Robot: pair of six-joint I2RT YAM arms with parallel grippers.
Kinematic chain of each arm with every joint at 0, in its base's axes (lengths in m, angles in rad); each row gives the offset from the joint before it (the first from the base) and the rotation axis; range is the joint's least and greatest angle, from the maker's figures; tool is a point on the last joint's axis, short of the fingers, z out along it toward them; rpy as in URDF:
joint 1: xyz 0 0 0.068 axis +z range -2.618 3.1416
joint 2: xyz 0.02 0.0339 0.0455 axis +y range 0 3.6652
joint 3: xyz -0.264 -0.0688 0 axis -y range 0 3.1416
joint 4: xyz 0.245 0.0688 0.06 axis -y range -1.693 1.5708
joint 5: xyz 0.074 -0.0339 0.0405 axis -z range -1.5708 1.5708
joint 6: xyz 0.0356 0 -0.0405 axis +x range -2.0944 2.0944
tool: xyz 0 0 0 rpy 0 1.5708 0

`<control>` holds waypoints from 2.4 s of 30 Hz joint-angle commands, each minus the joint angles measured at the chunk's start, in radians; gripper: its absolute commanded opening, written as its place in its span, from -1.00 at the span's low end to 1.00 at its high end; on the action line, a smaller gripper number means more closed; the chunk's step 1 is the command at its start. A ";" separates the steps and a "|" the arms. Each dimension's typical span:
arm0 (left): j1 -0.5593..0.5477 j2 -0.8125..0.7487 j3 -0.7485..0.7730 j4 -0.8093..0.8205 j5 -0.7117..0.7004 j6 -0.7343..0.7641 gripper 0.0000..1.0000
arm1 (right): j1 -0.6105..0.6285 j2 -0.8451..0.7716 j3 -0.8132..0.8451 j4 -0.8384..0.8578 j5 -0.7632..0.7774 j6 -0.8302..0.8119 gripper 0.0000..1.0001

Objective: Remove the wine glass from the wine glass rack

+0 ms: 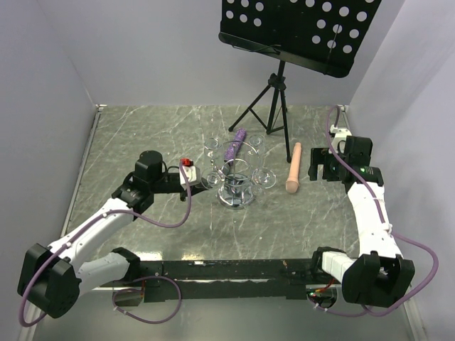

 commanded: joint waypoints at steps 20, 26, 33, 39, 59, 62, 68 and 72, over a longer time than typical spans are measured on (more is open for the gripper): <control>-0.002 -0.097 0.060 -0.021 0.014 0.043 -0.99 | -0.008 0.039 0.070 0.023 -0.014 0.001 0.97; 0.012 -0.133 0.046 -0.027 -0.017 -0.003 -0.99 | -0.008 0.051 0.087 0.023 -0.019 0.001 0.97; 0.035 -0.162 0.058 -0.118 -0.029 -0.040 -0.99 | -0.008 0.071 0.110 -0.014 -0.021 0.007 0.96; 0.115 -0.203 0.126 -0.246 -0.044 -0.121 -0.99 | -0.008 0.033 0.117 0.011 -0.054 0.013 0.98; 0.340 -0.006 0.647 -0.397 -0.028 -0.565 -0.99 | 0.093 -0.073 0.360 0.207 -0.300 -0.354 0.98; 0.380 0.108 0.764 -0.426 0.099 -0.649 -0.99 | 0.222 -0.073 0.366 0.275 -0.266 -0.433 0.98; 0.469 0.238 0.851 -0.333 0.299 -0.943 -0.99 | 0.484 -0.053 0.350 0.414 -0.226 -0.621 0.99; 0.495 0.237 0.822 -0.231 0.376 -1.046 -0.99 | 0.626 -0.053 0.276 0.549 -0.212 -0.810 1.00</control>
